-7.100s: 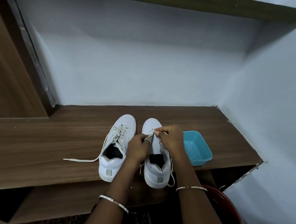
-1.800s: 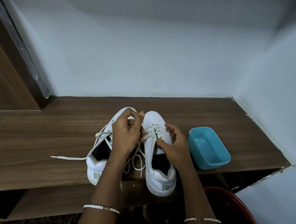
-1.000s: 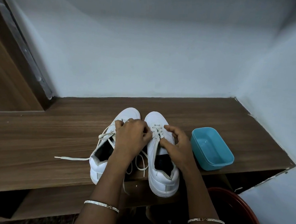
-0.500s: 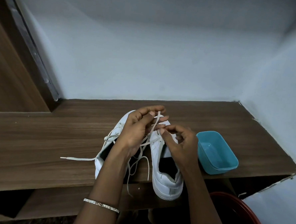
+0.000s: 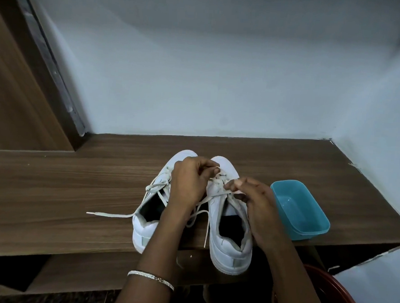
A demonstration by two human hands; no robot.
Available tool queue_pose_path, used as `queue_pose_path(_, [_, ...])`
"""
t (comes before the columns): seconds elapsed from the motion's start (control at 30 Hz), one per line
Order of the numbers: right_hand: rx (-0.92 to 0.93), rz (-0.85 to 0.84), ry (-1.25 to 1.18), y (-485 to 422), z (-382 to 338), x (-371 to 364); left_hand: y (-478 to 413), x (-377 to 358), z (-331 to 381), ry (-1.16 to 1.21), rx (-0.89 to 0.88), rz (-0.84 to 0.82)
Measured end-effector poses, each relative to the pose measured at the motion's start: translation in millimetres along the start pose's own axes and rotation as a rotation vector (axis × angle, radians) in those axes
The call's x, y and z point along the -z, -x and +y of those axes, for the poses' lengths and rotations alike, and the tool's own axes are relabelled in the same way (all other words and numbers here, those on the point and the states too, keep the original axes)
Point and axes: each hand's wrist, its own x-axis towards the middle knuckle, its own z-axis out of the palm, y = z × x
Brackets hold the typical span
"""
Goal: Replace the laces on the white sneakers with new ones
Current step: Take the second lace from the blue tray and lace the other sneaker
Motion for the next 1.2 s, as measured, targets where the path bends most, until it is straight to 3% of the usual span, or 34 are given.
queue_pose_path(0.1, [-0.065,0.082,-0.295,-5,1,12,-4,4,-5,-0.167,-0.014,0.067])
queue_pose_path(0.2, [-0.076,0.171,-0.44,-8,-1,26,-6,4,-5,-0.319,-0.026,0.088])
queue_pose_path(0.33, [-0.068,0.257,-0.604,-10,-11,40,-6,2,-4,-0.566,0.043,0.097])
queue_pose_path(0.5, [0.072,0.364,-0.696,-11,-25,69,-2,-1,-2,-0.626,0.115,0.124])
queue_pose_path(0.7, [0.089,0.514,-0.558,-7,-33,86,-2,-7,-3,-0.668,0.148,0.154])
queue_pose_path(0.8, [0.05,0.459,-0.318,-8,-31,72,-2,-8,1,-0.52,0.086,0.22])
queue_pose_path(0.87, [0.058,0.351,-0.085,-7,-30,57,-3,-9,7,-0.395,-0.059,0.216])
queue_pose_path(1.0, [0.098,0.135,0.195,-6,-28,31,-1,-7,26,-0.085,-0.395,-0.007])
queue_pose_path(1.1, [0.145,0.115,0.289,-9,-24,18,4,-6,36,0.069,-0.382,-0.237])
queue_pose_path(1.2, [0.182,0.168,0.271,-10,-23,10,3,-5,32,0.122,-0.302,-0.305])
